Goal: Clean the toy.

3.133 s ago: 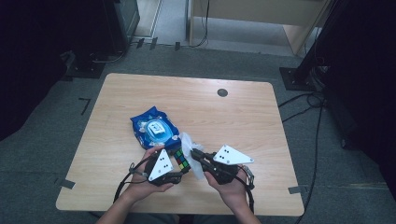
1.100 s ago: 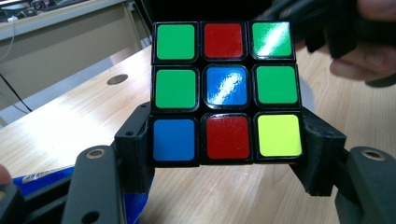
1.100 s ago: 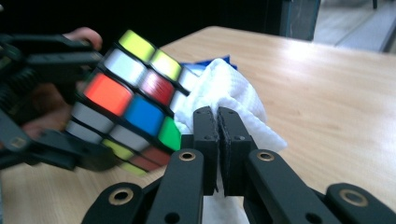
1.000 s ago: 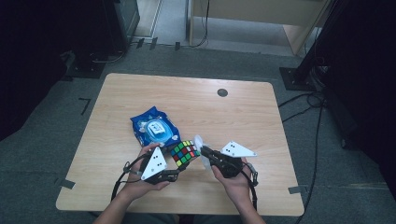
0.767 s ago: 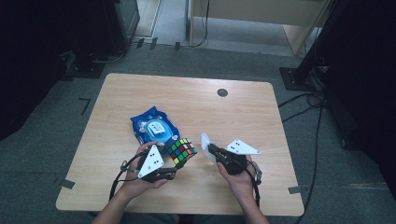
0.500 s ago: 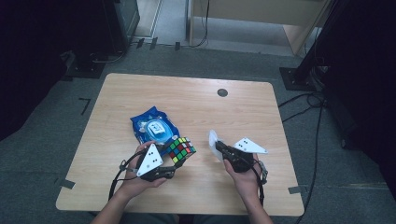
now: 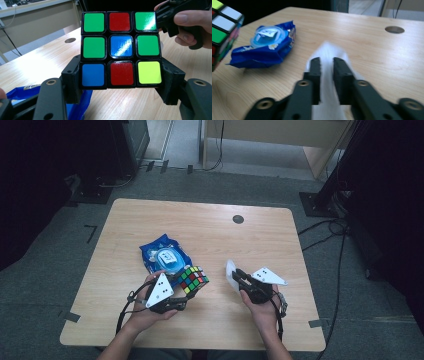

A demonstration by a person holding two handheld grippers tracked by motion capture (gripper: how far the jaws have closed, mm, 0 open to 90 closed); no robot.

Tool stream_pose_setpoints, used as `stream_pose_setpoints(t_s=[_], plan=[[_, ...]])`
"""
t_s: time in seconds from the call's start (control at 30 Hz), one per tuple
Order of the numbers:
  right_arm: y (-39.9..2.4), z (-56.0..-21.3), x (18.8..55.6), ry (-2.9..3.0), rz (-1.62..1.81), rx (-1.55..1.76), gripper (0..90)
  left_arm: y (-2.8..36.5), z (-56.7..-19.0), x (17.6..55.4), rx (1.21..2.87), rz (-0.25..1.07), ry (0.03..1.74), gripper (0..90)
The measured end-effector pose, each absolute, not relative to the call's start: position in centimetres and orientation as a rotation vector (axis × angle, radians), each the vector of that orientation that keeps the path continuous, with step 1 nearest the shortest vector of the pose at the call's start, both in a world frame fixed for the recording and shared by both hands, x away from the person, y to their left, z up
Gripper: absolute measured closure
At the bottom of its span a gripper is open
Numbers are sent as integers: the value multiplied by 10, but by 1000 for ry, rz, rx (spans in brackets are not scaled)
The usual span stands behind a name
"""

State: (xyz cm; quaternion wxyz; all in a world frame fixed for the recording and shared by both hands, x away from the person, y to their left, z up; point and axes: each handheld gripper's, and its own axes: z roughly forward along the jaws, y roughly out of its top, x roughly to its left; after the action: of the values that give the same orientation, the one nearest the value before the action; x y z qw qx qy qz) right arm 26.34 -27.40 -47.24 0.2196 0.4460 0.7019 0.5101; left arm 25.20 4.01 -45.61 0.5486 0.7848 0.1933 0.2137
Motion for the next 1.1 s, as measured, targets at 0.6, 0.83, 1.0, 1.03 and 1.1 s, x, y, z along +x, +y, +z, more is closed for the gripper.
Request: stream_pose_setpoints(t_s=[0.6,0.83,1.0,1.03,1.1], plan=[[-219,-482,247,2005,1583,562,262,51,-447,265,1824,379,588,343],[-202,-484,239,1944,1494,446,233,46,-447,267,1830,318,640,343],[-198,-486,238,1919,1459,414,232,42,-445,266,1839,283,646,343],[-197,-487,238,1915,1453,409,231,41,-444,266,1836,275,647,343],[-194,-488,237,1904,1429,394,227,39,-443,265,1837,259,654,343]])
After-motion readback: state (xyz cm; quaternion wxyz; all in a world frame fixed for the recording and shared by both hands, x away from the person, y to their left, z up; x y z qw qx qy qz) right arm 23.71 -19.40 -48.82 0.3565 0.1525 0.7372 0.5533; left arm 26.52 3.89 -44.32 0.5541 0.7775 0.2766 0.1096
